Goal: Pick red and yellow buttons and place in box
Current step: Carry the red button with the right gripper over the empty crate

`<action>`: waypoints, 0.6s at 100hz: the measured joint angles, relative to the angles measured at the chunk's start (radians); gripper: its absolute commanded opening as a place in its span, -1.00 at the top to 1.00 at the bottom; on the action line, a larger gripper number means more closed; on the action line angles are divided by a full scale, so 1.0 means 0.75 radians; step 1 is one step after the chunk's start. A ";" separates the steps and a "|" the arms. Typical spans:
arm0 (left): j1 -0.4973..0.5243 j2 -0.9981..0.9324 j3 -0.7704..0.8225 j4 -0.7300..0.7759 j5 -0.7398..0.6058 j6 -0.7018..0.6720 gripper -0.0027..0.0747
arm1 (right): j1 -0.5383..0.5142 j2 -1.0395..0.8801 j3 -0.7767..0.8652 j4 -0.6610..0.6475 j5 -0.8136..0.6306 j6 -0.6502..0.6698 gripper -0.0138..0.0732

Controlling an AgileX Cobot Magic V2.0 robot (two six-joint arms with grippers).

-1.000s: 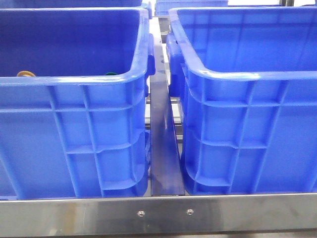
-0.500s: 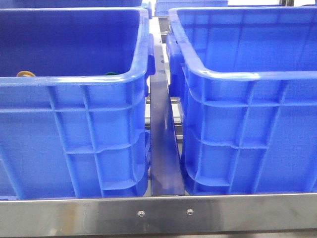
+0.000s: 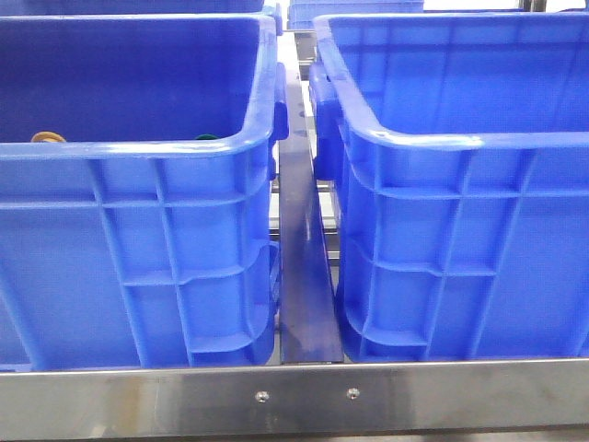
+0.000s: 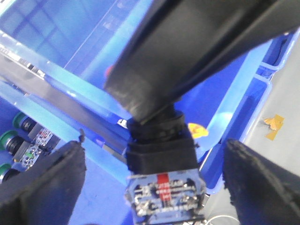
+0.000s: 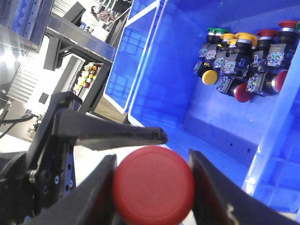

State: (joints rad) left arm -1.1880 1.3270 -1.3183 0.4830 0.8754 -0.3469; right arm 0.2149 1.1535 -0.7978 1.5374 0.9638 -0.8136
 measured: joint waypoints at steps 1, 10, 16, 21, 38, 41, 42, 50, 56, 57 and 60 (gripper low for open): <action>0.000 0.000 0.000 0.000 0.000 0.000 -0.56 | 0.000 0.000 0.000 0.000 -0.001 0.000 0.36; 0.000 0.000 0.000 0.002 0.003 -0.003 -0.56 | 0.000 0.000 0.000 0.000 -0.029 -0.015 0.36; 0.000 -0.005 0.000 0.002 0.005 -0.005 -0.56 | 0.000 0.000 0.000 0.001 -0.059 -0.018 0.36; 0.000 -0.015 0.000 0.002 0.006 -0.005 -0.56 | 0.000 0.000 0.000 0.001 -0.081 -0.021 0.36; 0.000 -0.099 0.000 0.013 0.014 -0.050 -0.56 | -0.015 0.000 0.000 0.003 -0.129 -0.041 0.36; 0.003 -0.117 0.000 0.015 0.014 -0.057 -0.56 | -0.023 0.000 0.000 0.003 -0.132 -0.046 0.36; 0.003 -0.121 0.003 0.015 0.014 -0.056 -0.56 | -0.025 0.000 0.000 0.003 -0.132 -0.050 0.36; 0.032 -0.177 0.023 0.018 0.014 -0.080 -0.56 | -0.047 -0.003 0.000 0.003 -0.139 -0.055 0.36; 0.070 -0.214 0.050 0.028 0.014 -0.097 -0.56 | -0.066 -0.011 0.000 0.003 -0.145 -0.056 0.36; 0.082 -0.222 0.058 0.028 0.014 -0.101 -0.56 | -0.066 -0.012 0.000 0.003 -0.148 -0.056 0.36; 0.108 -0.239 0.077 0.031 0.016 -0.111 -0.56 | -0.075 -0.018 0.000 0.003 -0.150 -0.056 0.36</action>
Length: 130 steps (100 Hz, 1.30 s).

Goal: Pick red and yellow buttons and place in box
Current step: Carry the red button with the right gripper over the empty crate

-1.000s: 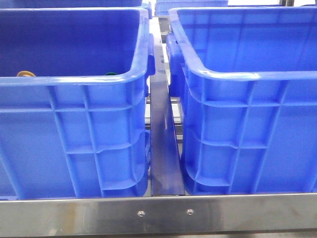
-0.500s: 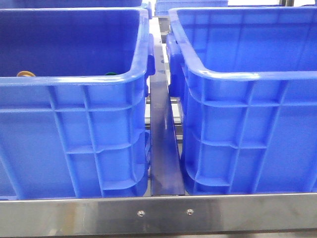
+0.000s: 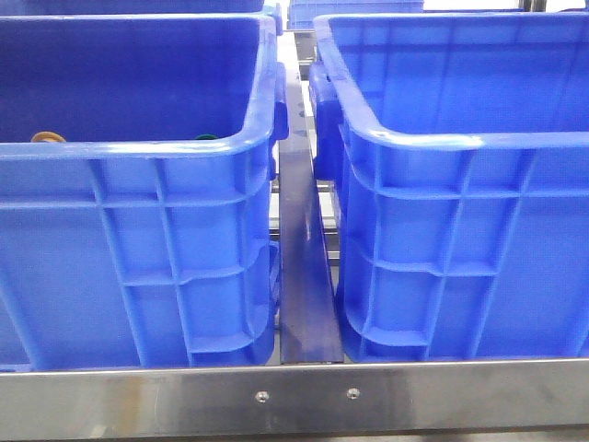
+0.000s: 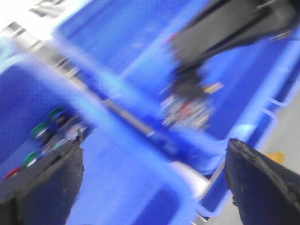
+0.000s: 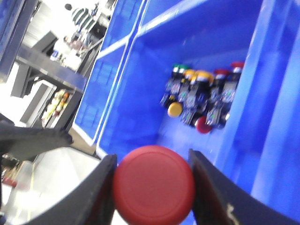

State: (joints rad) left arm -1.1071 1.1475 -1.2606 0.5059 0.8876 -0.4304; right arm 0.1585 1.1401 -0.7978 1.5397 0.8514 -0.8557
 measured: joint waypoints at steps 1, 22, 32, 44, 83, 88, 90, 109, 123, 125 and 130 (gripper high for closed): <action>0.014 -0.008 0.005 0.000 0.000 -0.006 -0.56 | 0.000 -0.002 0.000 0.000 0.002 0.000 0.36; 0.309 -0.117 0.180 0.002 -0.015 -0.089 -0.56 | -0.010 -0.025 0.000 0.003 -0.001 -0.002 0.36; 0.475 -0.172 0.258 0.002 -0.040 -0.119 -0.56 | -0.010 -0.025 0.000 0.003 -0.001 -0.003 0.36; 0.684 -0.245 0.342 0.002 -0.060 -0.131 -0.56 | -0.010 -0.025 0.000 0.003 -0.001 -0.003 0.36; 1.261 -0.526 0.576 -0.058 -0.066 -0.135 -0.56 | -0.010 -0.025 0.000 0.003 -0.030 -0.008 0.36; 1.289 -0.562 0.605 -0.072 -0.073 -0.121 -0.56 | -0.010 -0.025 0.000 0.003 -0.039 -0.014 0.36; 1.295 -0.575 0.616 -0.082 -0.080 -0.111 -0.56 | -0.010 -0.025 0.000 0.003 -0.041 -0.016 0.36; 1.304 -0.628 0.652 -0.230 -0.140 0.065 -0.51 | -0.010 -0.025 0.000 0.004 -0.109 -0.095 0.36; 1.304 -0.628 0.657 -0.313 -0.177 0.156 -0.18 | -0.010 -0.025 0.000 0.006 -0.218 -0.200 0.36; 1.304 -0.628 0.657 -0.319 -0.185 0.163 -0.10 | -0.010 -0.025 0.000 0.006 -0.238 -0.220 0.36; 1.304 -0.628 0.657 -0.326 -0.195 0.168 0.12 | -0.010 -0.025 0.000 0.012 -0.288 -0.271 0.36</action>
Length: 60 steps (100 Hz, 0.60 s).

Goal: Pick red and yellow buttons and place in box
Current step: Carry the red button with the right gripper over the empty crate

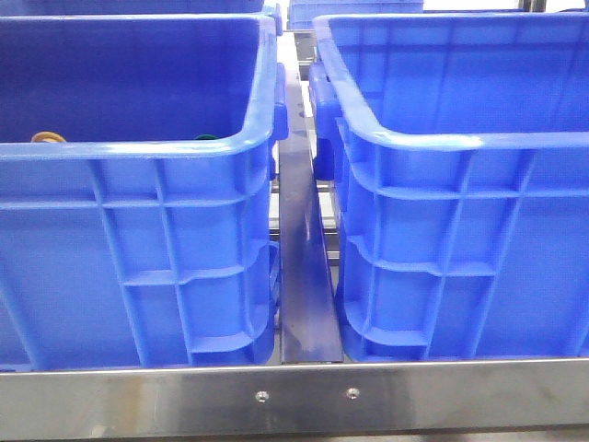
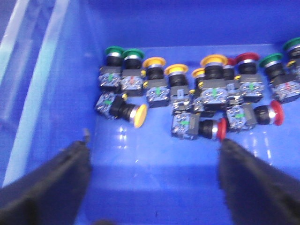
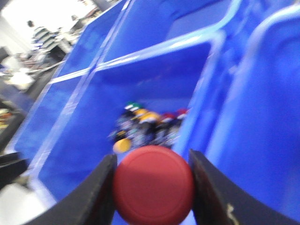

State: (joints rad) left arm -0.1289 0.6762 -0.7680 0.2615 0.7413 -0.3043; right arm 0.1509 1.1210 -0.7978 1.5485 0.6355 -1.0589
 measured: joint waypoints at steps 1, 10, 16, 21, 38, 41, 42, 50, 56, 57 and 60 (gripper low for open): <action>0.000 0.000 0.000 0.000 -0.002 0.003 0.19 | 0.000 0.000 0.000 -0.002 -0.016 -0.016 0.36; 0.000 -0.002 0.003 -0.005 -0.014 0.008 0.69 | 0.000 0.000 0.000 0.004 -0.125 -0.125 0.36; 0.000 -0.003 0.006 -0.008 -0.019 0.008 0.99 | 0.000 0.000 0.000 0.011 -0.206 -0.202 0.36; 0.000 -0.003 0.006 -0.008 -0.019 0.008 0.98 | 0.000 0.000 0.000 0.018 -0.284 -0.272 0.36; 0.000 -0.003 0.006 -0.008 -0.024 0.008 0.98 | 0.000 0.018 0.000 0.041 -0.531 -0.495 0.36; 0.000 -0.003 0.006 -0.008 -0.024 0.008 0.98 | 0.000 0.030 0.000 0.044 -0.559 -0.524 0.36; 0.000 -0.003 0.006 -0.008 -0.024 0.008 0.98 | 0.000 0.036 0.000 0.046 -0.565 -0.530 0.36; 0.000 -0.003 0.006 -0.008 -0.026 0.008 0.98 | 0.000 0.091 -0.002 0.053 -0.638 -0.590 0.36; 0.000 -0.003 0.006 -0.008 -0.026 0.008 0.98 | 0.000 0.141 -0.014 0.055 -0.685 -0.613 0.36; 0.000 -0.003 0.006 -0.008 -0.026 0.008 0.98 | 0.000 0.155 -0.019 0.055 -0.697 -0.617 0.36; 0.000 -0.003 0.006 -0.008 -0.026 0.008 0.98 | 0.000 0.184 -0.029 0.058 -0.720 -0.624 0.36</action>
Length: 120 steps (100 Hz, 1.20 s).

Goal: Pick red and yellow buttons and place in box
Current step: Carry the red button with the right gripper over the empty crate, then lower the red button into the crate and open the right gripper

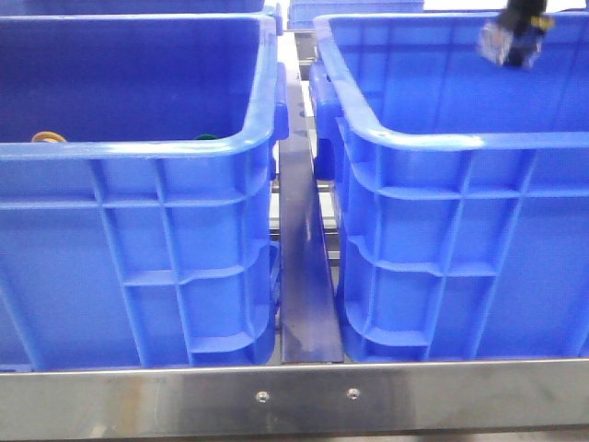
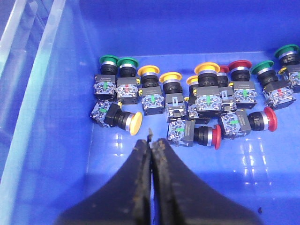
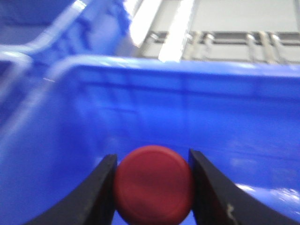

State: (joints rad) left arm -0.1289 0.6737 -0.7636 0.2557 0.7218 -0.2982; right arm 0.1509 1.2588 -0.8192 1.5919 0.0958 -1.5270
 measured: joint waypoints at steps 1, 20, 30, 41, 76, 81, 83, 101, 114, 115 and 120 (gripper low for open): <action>0.000 0.000 0.000 0.000 0.000 0.000 0.98 | 0.000 0.015 -0.003 0.000 -0.005 -0.003 0.36; 0.000 0.000 0.000 0.000 0.000 0.000 0.98 | 0.000 0.235 -0.146 0.011 -0.082 -0.056 0.36; 0.000 0.000 0.000 0.000 0.000 0.003 0.98 | 0.000 0.349 -0.230 0.013 -0.082 -0.060 0.36; 0.000 0.000 0.000 0.000 0.000 0.003 0.98 | 0.000 0.469 -0.296 0.013 -0.089 -0.063 0.36; 0.000 0.000 0.000 0.000 0.000 0.005 0.98 | 0.000 0.688 -0.392 0.013 -0.135 -0.081 0.36; 0.000 0.000 0.000 0.000 0.000 0.005 0.98 | 0.000 0.700 -0.402 0.013 -0.135 -0.081 0.36; 0.000 0.000 0.000 0.000 0.000 0.005 0.98 | 0.000 0.704 -0.406 0.013 -0.135 -0.081 0.36; 0.000 0.000 0.000 0.000 0.000 0.005 0.98 | 0.000 0.710 -0.411 0.013 -0.128 -0.082 0.36; 0.000 0.000 0.000 0.000 0.000 0.005 0.98 | 0.000 0.710 -0.405 0.013 -0.128 -0.082 0.36; 0.000 0.000 0.000 0.000 0.000 0.005 0.98 | 0.000 0.710 -0.406 0.013 -0.128 -0.082 0.36; 0.000 0.000 0.000 0.000 0.000 0.005 0.98 | 0.000 0.710 -0.396 0.013 -0.128 -0.082 0.35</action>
State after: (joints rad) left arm -0.1289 0.6737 -0.7636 0.2557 0.7218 -0.2946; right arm 0.1509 1.7911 -1.1161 1.6020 0.0000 -1.5885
